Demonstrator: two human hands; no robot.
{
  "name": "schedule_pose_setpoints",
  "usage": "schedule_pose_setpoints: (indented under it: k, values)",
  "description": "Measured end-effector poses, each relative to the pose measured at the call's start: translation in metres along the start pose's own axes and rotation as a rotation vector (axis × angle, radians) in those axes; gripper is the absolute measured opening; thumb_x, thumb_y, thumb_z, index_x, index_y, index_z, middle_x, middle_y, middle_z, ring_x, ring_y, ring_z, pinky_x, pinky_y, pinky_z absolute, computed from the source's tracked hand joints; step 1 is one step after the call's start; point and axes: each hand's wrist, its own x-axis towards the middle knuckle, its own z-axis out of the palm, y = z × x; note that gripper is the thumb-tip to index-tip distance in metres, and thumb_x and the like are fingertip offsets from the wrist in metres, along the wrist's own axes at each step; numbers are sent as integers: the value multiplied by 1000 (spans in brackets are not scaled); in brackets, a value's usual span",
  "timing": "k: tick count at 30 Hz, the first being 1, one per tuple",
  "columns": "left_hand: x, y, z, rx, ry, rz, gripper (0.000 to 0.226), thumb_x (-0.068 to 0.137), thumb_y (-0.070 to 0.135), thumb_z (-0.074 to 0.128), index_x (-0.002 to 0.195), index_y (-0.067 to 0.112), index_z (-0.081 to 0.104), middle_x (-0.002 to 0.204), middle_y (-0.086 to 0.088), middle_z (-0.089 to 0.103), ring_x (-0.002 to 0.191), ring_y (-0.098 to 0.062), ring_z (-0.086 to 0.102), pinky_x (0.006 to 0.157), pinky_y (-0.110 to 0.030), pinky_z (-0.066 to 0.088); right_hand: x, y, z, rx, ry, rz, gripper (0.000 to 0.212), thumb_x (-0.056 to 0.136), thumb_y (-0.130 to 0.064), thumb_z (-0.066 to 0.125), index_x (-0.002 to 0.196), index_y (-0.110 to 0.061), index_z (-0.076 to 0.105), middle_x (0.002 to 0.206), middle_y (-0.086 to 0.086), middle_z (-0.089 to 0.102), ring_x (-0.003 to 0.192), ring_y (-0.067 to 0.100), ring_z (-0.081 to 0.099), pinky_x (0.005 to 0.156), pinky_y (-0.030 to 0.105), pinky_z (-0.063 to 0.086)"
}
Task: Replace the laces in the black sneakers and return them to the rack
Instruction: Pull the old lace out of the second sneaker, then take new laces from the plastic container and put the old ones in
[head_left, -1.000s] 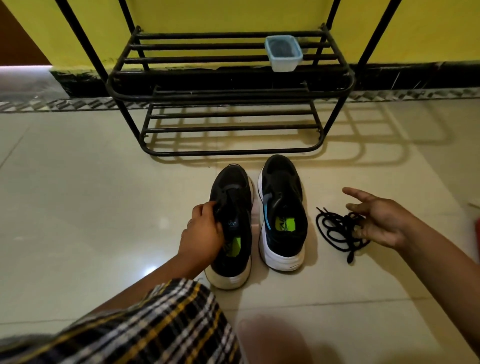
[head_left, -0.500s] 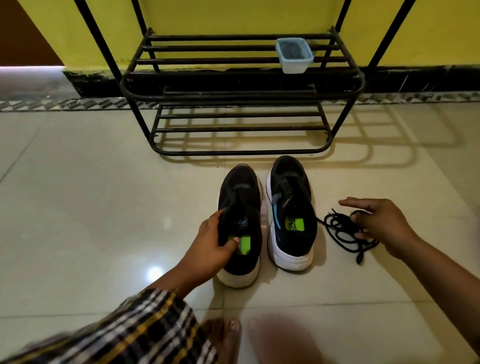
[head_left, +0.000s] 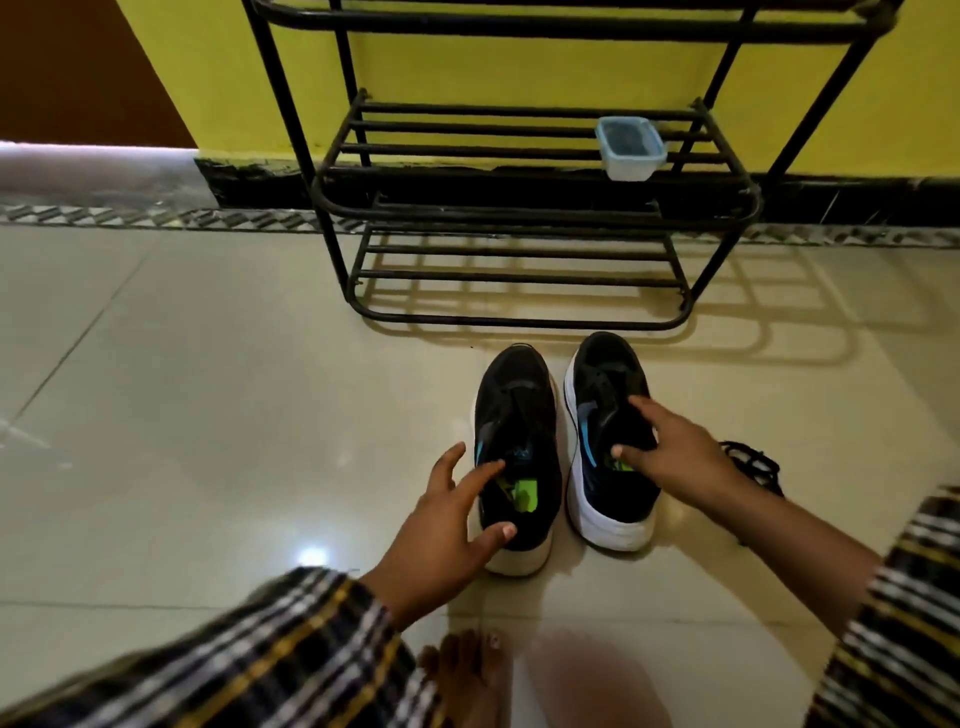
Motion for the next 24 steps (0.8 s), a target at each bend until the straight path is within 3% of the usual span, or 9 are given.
schedule_pose_setpoints:
  k: [5,6,9,13,19,24]
  values:
    - [20,-8,4,-111,33,56,35,86,28,66,115,45,55,152,13,18,132,-3,32,93,1,23,-3,-2,2,-41,-47,-61,79,84,-28,69,149,-24,24,149,1,39,133,20,41,103,27,36]
    - [28,-8,5,-121,35,74,32,86,26,66,112,43,57,152,12,20,136,-6,29,95,0,22,-2,0,1,-39,-58,-66,79,85,-29,68,149,-25,23,148,0,39,133,20,42,103,28,37]
    - [48,-4,3,-158,8,84,23,86,21,67,97,39,58,154,9,21,143,-11,20,109,-21,25,8,9,-2,-48,-95,-64,72,90,-27,61,149,-28,21,147,0,40,131,21,44,102,28,38]
    - [70,-5,-11,-179,-39,87,26,81,16,72,84,38,59,151,5,29,141,-13,27,110,-36,34,28,13,-5,-141,-57,-33,64,95,-10,49,150,-27,20,141,9,48,126,27,49,97,29,41]
    - [86,-6,-22,-88,-106,90,26,76,18,77,77,35,59,142,4,35,128,-16,45,105,-33,40,38,6,-2,-166,-37,0,66,94,1,43,150,-27,20,135,13,54,121,25,53,93,30,44]
    - [83,-5,-33,31,-169,122,22,81,25,73,93,38,60,150,9,27,138,-12,32,109,-24,32,37,3,-25,-121,-129,-21,60,95,-21,54,148,-22,27,147,4,42,129,22,46,101,27,37]
